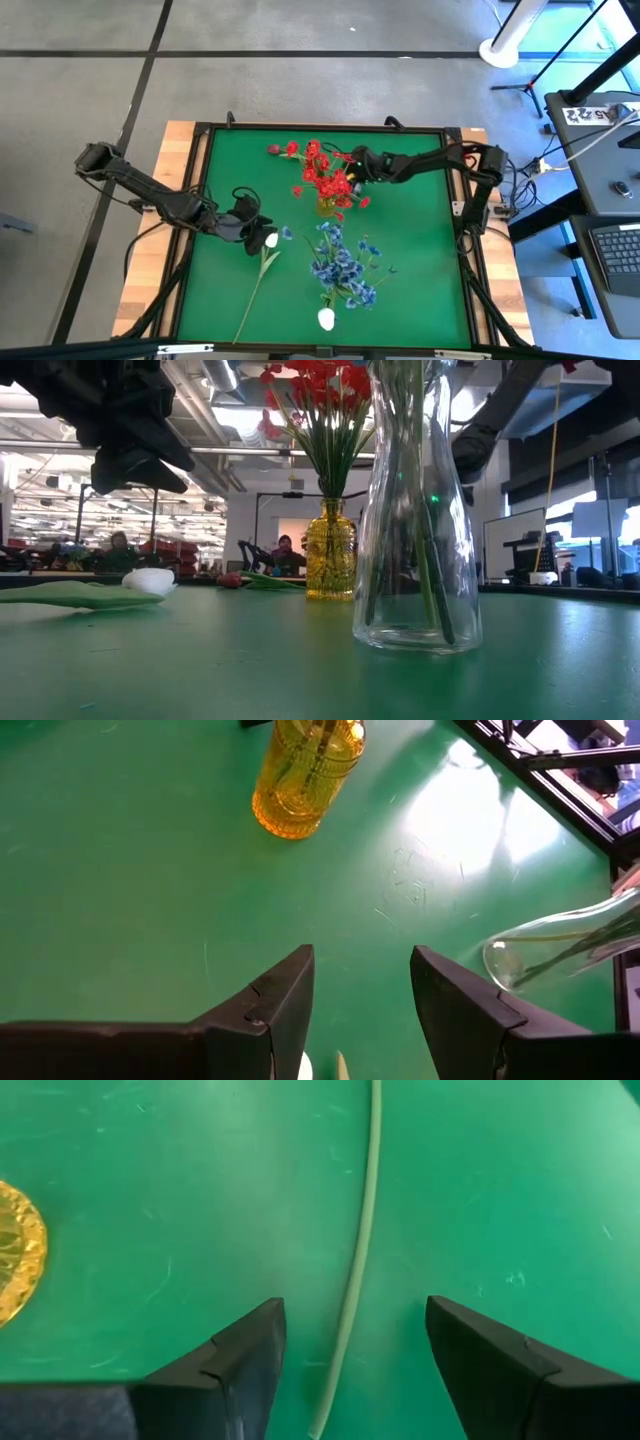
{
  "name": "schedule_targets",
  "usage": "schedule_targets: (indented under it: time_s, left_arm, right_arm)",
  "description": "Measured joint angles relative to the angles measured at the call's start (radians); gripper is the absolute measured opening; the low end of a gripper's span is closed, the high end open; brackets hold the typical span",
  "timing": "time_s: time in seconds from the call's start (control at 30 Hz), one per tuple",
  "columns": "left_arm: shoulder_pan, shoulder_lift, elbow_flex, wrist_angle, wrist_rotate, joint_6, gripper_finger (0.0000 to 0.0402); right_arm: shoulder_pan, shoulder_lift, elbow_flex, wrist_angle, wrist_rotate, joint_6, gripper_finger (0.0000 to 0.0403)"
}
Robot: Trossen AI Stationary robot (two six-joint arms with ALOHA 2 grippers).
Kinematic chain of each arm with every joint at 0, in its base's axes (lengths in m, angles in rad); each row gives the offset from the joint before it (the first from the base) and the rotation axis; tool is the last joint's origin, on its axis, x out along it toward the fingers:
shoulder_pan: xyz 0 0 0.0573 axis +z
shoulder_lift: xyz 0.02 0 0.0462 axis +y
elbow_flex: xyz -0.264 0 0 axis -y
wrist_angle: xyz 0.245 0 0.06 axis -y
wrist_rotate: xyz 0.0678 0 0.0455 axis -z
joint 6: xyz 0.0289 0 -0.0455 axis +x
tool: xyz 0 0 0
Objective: Sort flowers into vase by color
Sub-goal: Put the dark red flower into the yellow vase
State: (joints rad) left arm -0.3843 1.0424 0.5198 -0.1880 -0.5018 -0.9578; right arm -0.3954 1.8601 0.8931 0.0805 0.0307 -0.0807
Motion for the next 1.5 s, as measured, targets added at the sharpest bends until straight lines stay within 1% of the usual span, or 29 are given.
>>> schedule_targets:
  time_s: [0.1,0.17,0.27,0.4,0.43,0.47,0.6,0.67,0.77,0.97,1.17,1.37,1.5]
  left_arm:
    - [0.0,0.0,0.0,0.005,0.0,-0.001,0.0163]
    - [0.0,0.0,0.0,0.006,0.006,-0.001,0.0163]
    - [0.0,0.0,0.0,0.008,0.013,-0.001,0.0163]
    - [0.0,0.0,0.0,0.01,0.017,0.0,0.0163]
    - [0.0,0.0,0.0,0.01,0.018,0.0,0.0163]
    - [0.0,0.0,0.0,0.01,0.018,0.0,0.0163]
    - [-0.001,0.0,0.0,0.012,0.026,0.0,0.0163]
    - [-0.004,0.0,0.0,0.014,0.026,0.0,0.0163]
    - [-0.016,0.001,0.0,0.018,0.026,-0.001,0.0163]
    - [-0.032,0.001,0.0,0.019,0.026,-0.001,0.0163]
    - [-0.031,0.001,0.0,0.021,0.019,-0.002,0.0163]
    - [-0.031,0.001,0.0,0.025,0.015,0.0,0.0163]
    - [-0.031,-0.003,0.02,0.023,-0.024,0.036,0.0163]
  right_arm:
    - [-0.002,0.004,0.007,-0.025,0.0,0.021,0.0225]
    - [-0.002,0.001,0.007,-0.048,-0.003,0.025,0.0199]
    - [-0.002,-0.004,0.008,-0.086,-0.004,0.024,0.014]
    - [-0.003,-0.004,0.008,-0.135,-0.004,0.023,0.0043]
    - [-0.004,-0.004,0.008,-0.144,-0.004,0.021,0.0023]
    - [-0.004,-0.004,0.008,-0.149,-0.007,0.022,0.0013]
    - [-0.005,-0.041,0.005,-0.179,-0.02,0.063,0.0015]
    - [-0.005,-0.079,0.001,-0.225,-0.024,0.073,0.0006]
    - [-0.006,-0.148,-0.006,-0.297,-0.019,0.078,0.0005]
    - [-0.007,-0.324,-0.003,-0.415,0.095,0.101,0.0002]
    - [-0.046,-0.52,-0.001,-0.473,0.152,0.136,0.0001]
    - [-0.089,-0.733,-0.001,-0.505,0.161,0.154,0.0001]
    - [-0.09,-0.872,-0.001,-0.5,0.132,0.177,0.0]
